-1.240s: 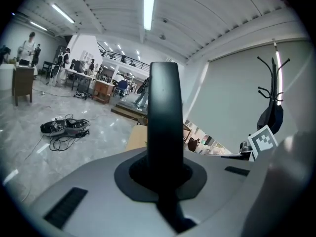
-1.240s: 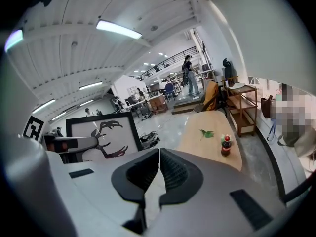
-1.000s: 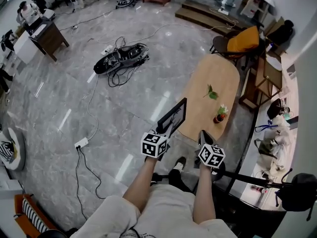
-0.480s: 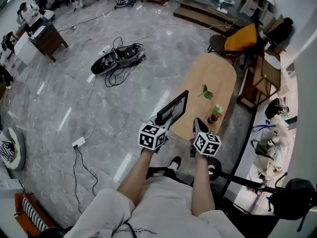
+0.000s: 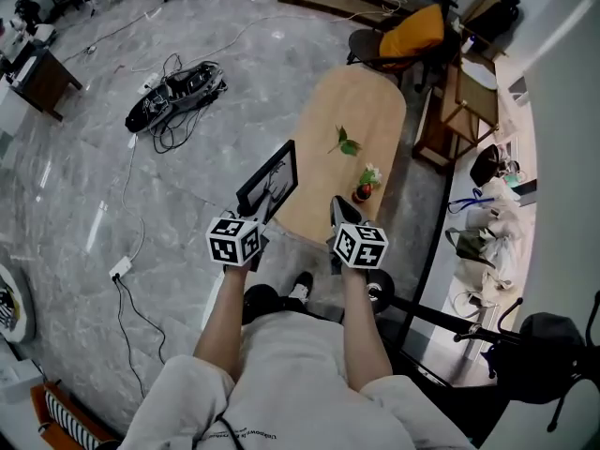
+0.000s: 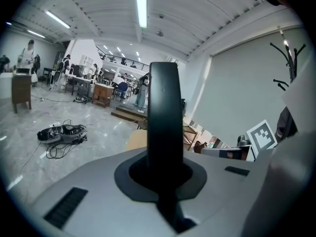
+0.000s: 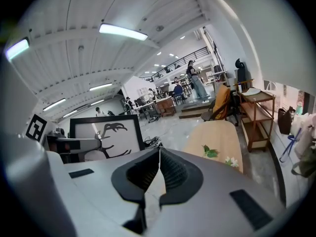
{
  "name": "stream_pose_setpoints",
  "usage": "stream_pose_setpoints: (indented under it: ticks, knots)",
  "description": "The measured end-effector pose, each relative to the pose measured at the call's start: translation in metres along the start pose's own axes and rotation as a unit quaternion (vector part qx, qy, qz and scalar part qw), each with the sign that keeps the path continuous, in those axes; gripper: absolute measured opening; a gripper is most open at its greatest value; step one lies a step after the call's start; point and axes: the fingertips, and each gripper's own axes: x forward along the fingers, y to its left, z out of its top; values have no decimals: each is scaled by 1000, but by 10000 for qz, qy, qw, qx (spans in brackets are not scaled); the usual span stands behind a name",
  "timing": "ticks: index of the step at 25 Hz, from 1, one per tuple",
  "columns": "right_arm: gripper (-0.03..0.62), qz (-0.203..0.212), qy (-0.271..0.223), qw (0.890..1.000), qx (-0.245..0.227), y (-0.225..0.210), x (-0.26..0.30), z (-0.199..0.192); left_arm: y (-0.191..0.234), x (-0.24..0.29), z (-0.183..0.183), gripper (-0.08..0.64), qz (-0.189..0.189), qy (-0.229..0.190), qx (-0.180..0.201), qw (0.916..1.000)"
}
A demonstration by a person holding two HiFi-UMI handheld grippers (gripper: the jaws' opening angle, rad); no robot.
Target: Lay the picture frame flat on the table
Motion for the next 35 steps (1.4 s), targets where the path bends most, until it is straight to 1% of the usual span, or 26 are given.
stream_pose_setpoints:
  ticks: [2, 7, 11, 15, 19, 21, 23, 27, 29, 31, 33, 35]
  knots:
    - [35, -26, 46, 9999, 109, -11, 2, -4, 2, 4, -5, 28, 21, 43, -13, 10000]
    - [35, -52, 264, 9996, 123, -24, 14, -20, 18, 16, -15, 28, -52, 334, 198, 9992]
    - [35, -207, 239, 9981, 519, -39, 28, -29, 35, 32, -19, 28, -140, 481, 123, 9987]
    - [35, -182, 397, 9979, 480, -44, 54, -33, 57, 59, -31, 28, -234, 712, -111, 9971]
    - [35, -261, 584, 9967, 506, -59, 86, -32, 76, 96, -40, 28, -361, 1074, -30, 9936]
    - [35, -328, 730, 9946, 654, -68, 106, -36, 85, 114, -47, 28, -523, 1265, -110, 9905]
    - [35, -406, 849, 9918, 863, -80, 122, -42, 90, 132, -61, 28, -698, 1520, -188, 9857]
    - [35, -542, 997, 9884, 1010, -103, 154, -50, 104, 171, -93, 28, -922, 2034, -267, 9744]
    - [35, -596, 1072, 9861, 1121, -113, 172, -56, 114, 188, -107, 28, -1052, 2294, -210, 9674]
    - [35, -621, 1109, 9815, 1428, -121, 189, -63, 125, 205, -120, 28, -1151, 2498, -129, 9613]
    - [35, -608, 1041, 9743, 1901, -130, 205, -69, 134, 225, -131, 28, -1216, 2575, -126, 9585]
    - [35, -547, 993, 9687, 2208, -135, 223, -79, 143, 245, -145, 28, -1278, 2619, -177, 9564]
